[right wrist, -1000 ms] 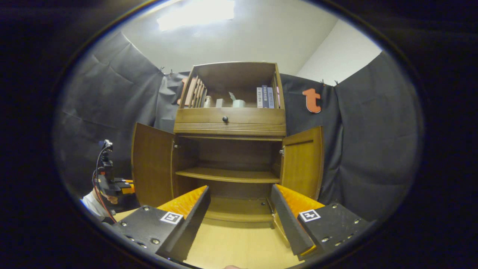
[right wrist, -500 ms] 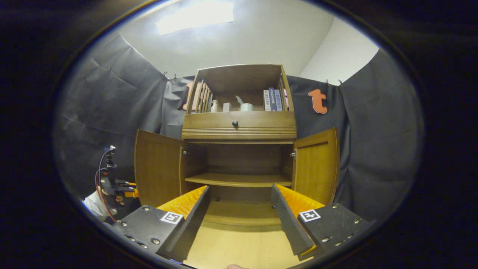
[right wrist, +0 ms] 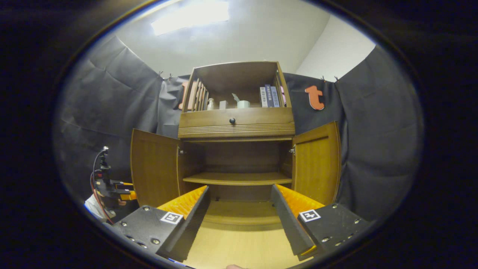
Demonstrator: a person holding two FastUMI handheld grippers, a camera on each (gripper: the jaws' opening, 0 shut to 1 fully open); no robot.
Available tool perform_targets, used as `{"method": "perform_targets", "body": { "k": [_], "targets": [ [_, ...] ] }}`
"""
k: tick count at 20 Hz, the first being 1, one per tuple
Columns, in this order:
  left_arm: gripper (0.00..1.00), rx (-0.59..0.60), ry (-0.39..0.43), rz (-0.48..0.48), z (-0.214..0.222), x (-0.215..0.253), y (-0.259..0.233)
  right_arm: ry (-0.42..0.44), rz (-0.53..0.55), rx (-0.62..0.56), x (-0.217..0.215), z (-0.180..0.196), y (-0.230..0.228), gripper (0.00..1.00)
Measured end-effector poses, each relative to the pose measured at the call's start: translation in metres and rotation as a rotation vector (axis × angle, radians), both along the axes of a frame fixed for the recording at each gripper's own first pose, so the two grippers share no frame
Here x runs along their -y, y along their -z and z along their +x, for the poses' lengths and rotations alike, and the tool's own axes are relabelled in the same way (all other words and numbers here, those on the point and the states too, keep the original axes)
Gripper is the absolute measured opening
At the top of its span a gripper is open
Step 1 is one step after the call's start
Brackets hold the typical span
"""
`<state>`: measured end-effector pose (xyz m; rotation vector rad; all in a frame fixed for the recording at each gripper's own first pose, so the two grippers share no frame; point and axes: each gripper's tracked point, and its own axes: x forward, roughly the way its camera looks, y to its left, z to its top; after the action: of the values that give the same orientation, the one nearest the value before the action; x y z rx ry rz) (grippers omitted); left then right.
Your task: Open the right door of the double-door shoe cabinet with the right hand, and open the left door with the left hand.
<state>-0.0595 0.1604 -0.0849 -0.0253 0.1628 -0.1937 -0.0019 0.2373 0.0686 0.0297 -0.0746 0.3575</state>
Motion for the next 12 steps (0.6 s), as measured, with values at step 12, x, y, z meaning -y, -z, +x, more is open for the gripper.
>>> {"method": "perform_targets", "body": {
  "k": [12],
  "targets": [
    [0.92, 0.0, -0.166, -0.024, -0.045, 0.002, -0.012, 0.004, 0.011, -0.084, 0.009, 0.019, 0.05, 0.98]
  ]
}}
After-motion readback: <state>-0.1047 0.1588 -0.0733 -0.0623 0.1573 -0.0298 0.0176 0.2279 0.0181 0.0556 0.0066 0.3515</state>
